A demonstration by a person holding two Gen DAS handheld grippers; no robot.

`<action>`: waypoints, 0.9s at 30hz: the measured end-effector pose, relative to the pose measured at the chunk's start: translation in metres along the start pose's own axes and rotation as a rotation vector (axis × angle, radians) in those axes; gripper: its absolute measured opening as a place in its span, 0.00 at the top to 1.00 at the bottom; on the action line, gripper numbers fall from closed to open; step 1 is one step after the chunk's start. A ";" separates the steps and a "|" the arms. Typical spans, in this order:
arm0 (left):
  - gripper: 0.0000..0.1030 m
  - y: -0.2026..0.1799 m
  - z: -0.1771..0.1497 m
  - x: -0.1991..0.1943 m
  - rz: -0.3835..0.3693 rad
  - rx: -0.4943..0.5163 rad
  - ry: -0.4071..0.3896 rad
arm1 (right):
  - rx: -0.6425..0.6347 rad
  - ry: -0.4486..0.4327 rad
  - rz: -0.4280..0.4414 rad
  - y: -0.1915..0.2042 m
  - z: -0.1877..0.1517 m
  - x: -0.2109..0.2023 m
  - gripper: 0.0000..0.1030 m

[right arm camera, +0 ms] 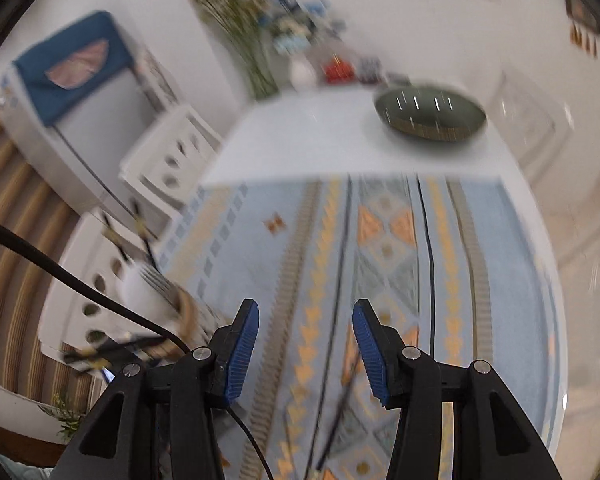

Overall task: Organize utensils
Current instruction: 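Move the right gripper down to the black chopstick on the tablecloth, then close the right gripper on the black chopstick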

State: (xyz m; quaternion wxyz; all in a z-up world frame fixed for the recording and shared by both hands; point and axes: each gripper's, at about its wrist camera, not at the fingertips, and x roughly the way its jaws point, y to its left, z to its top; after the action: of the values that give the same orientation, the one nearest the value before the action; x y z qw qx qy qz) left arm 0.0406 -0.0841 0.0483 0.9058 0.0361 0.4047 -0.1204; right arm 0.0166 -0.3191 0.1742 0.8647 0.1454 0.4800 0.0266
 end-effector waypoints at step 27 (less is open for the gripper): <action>0.00 0.000 0.001 0.007 0.003 0.004 0.015 | 0.222 0.317 -0.139 -0.047 -0.071 0.130 0.65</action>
State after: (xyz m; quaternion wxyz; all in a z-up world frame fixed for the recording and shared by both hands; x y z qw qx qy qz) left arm 0.0456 -0.0859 0.0434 0.9028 0.0395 0.4112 -0.1195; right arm 0.0223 -0.3241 0.0189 0.7567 0.2004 0.6190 -0.0635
